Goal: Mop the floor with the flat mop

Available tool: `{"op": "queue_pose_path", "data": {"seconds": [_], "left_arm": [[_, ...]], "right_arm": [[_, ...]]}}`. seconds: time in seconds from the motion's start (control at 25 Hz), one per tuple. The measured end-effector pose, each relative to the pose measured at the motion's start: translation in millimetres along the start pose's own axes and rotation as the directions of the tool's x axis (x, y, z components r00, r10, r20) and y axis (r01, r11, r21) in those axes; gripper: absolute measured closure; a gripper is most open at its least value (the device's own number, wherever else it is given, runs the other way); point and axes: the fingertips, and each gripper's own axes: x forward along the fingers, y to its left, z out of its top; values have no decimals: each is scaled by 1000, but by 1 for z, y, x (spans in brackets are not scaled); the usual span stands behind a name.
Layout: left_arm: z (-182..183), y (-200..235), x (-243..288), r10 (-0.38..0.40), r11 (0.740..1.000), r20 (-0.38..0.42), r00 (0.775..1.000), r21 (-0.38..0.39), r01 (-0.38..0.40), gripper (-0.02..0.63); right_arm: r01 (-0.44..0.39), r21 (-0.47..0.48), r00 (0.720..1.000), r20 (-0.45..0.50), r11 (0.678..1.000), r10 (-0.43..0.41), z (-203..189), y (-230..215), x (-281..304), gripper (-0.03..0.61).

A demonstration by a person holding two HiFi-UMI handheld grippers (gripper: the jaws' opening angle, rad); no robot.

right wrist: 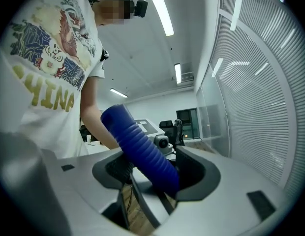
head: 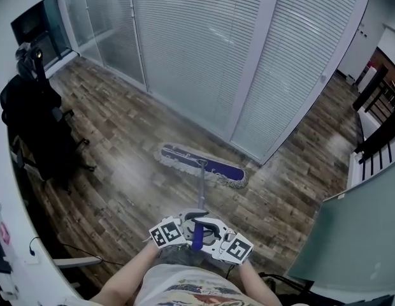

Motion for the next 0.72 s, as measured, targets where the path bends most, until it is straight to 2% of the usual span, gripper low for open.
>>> {"op": "queue_pose_path", "data": {"seconds": [0.24,0.36,0.52,0.72], "left_arm": [[-1,84,-28,-14,1000,11,1000,10,14,367],[-5,117,-36,-14,1000,8,1000,21,13,367],[-3,152,-34,-14,1000,21,1000,19,13,367],[6,195,-29,-29,999,34,999,22,28,367]], "right_arm": [[17,-4,1000,-13,1000,-17,0,-69,58,328],[34,34,999,-39,999,-33,-5,-96,80,328],[24,7,998,-55,1000,-24,-6,-129,92,328],[45,35,997,-66,998,-42,-7,-173,99,328]]}}
